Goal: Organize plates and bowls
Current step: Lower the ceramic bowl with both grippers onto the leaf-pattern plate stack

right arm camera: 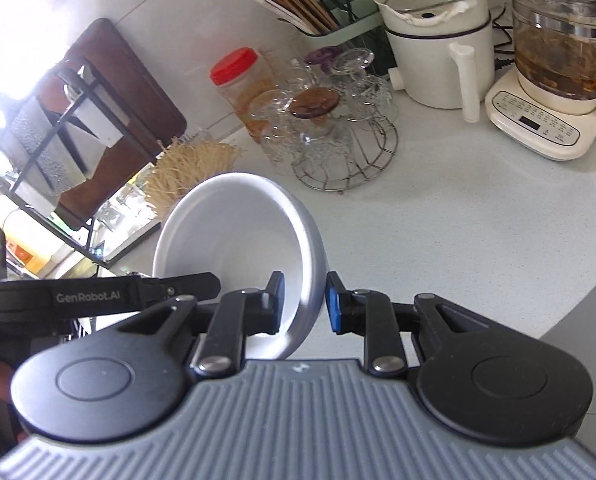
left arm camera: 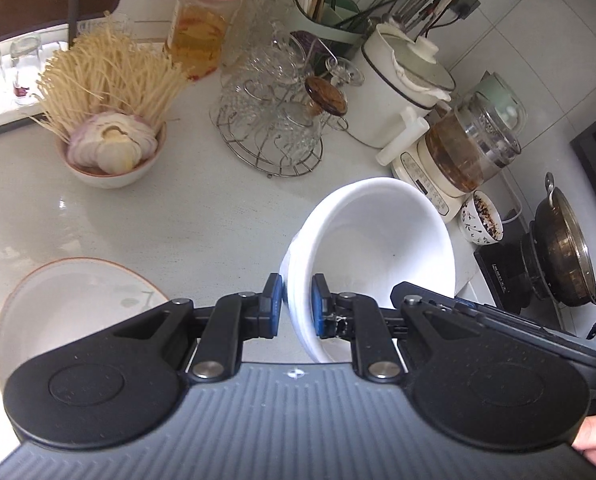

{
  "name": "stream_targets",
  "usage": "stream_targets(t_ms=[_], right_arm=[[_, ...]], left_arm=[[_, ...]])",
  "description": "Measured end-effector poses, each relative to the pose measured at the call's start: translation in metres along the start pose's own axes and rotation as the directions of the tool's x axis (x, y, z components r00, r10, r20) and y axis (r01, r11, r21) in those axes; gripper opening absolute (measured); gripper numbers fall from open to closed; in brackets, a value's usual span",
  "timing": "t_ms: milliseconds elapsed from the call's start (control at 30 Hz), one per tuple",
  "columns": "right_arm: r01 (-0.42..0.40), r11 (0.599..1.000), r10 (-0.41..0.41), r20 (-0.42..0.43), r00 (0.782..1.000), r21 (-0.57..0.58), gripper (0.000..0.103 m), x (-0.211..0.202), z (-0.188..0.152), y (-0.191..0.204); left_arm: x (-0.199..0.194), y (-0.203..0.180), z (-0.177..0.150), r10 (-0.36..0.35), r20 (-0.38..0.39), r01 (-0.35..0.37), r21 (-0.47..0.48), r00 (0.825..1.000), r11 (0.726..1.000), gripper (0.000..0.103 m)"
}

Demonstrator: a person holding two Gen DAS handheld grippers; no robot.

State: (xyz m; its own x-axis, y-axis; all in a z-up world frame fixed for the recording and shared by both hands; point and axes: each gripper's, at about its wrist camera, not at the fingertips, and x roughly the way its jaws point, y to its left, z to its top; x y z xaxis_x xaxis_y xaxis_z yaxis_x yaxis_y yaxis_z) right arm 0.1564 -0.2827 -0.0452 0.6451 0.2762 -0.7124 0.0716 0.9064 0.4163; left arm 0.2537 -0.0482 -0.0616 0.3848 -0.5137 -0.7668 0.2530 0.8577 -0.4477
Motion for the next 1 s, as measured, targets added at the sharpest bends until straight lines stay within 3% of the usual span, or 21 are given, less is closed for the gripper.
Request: stream_targets(t_ms=[467,633,1000], right_arm=[[-0.016,1.0,0.016,-0.019,1.0,-0.014,0.025,0.011,-0.027,0.071],[-0.043,0.999,0.043,-0.036,0.998,-0.016,0.025,0.029,-0.036,0.099],[-0.032,0.998,0.025,-0.124,0.992,-0.052,0.025,0.081,-0.058,0.145]], left_arm=[[-0.058,0.068,-0.017,0.007,0.001,-0.007,-0.022,1.0,1.0,0.018],[-0.078,0.098,-0.022,0.04,-0.008,-0.041,-0.014,0.999,0.999,0.019],[-0.08,0.167,-0.037,0.075,-0.065,-0.081,-0.089,0.995,0.993,0.019]])
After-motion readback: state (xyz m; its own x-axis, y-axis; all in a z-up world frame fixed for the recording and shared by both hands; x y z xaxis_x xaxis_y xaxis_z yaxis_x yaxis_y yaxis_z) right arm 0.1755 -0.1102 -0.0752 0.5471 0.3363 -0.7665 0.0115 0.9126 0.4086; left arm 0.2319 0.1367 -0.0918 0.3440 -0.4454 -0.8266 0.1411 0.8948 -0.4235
